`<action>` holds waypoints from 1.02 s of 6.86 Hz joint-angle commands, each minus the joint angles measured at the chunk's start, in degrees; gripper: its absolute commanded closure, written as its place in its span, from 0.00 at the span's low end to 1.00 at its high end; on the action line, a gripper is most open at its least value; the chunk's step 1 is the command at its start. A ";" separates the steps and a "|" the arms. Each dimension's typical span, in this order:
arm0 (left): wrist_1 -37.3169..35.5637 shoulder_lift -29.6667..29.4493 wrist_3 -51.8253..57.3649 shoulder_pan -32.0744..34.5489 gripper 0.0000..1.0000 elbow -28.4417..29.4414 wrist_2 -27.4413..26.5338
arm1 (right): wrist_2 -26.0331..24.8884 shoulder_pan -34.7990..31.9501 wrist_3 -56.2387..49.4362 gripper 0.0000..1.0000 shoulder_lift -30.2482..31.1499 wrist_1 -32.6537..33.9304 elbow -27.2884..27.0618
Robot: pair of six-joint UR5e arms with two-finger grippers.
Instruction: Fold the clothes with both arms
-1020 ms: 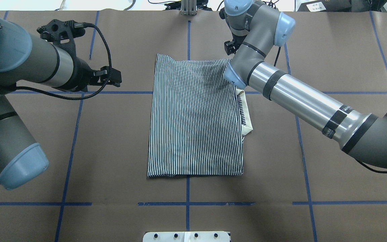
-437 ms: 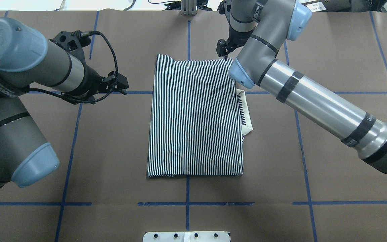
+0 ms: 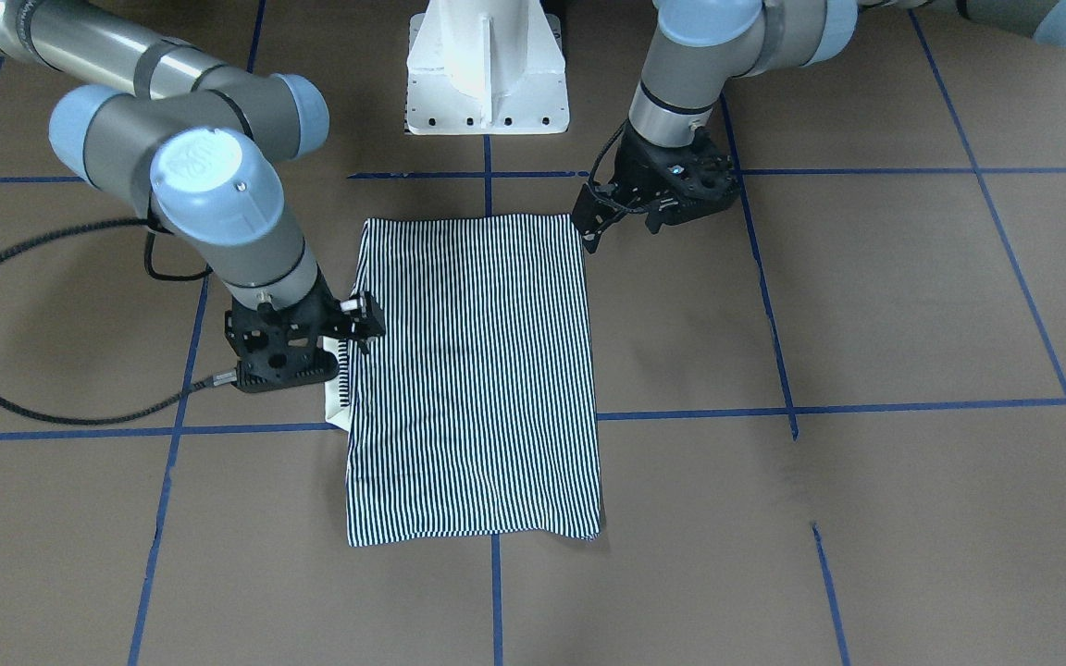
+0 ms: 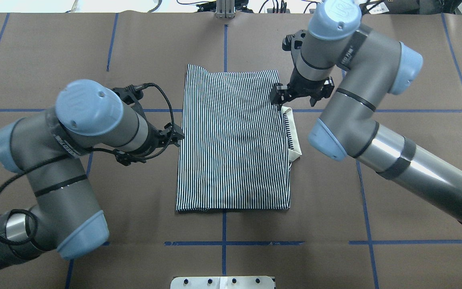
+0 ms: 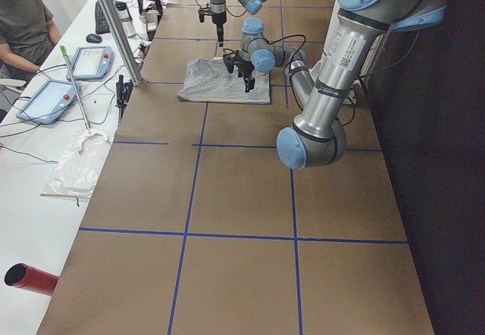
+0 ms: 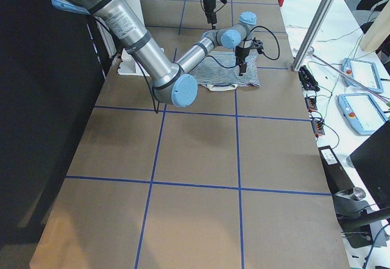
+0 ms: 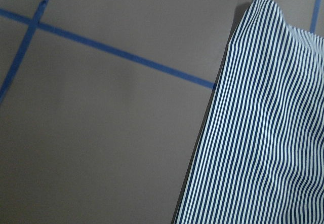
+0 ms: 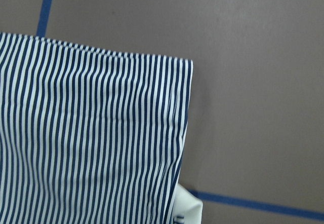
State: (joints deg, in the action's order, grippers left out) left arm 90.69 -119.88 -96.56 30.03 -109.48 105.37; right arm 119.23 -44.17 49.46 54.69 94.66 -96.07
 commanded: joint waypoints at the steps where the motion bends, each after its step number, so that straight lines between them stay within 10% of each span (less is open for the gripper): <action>1: -0.34 -2.46 -10.28 -6.54 0.01 5.04 -4.89 | 0.13 1.71 5.20 0.00 5.59 0.26 -7.64; 7: -1.48 -3.43 -15.76 -12.00 0.03 8.84 -6.94 | -0.31 2.68 7.23 0.00 5.51 0.00 -7.56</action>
State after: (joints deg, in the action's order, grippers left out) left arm 89.25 -123.35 -111.06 19.12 -100.60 98.47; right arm 119.00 -41.58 56.63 60.19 94.66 -103.67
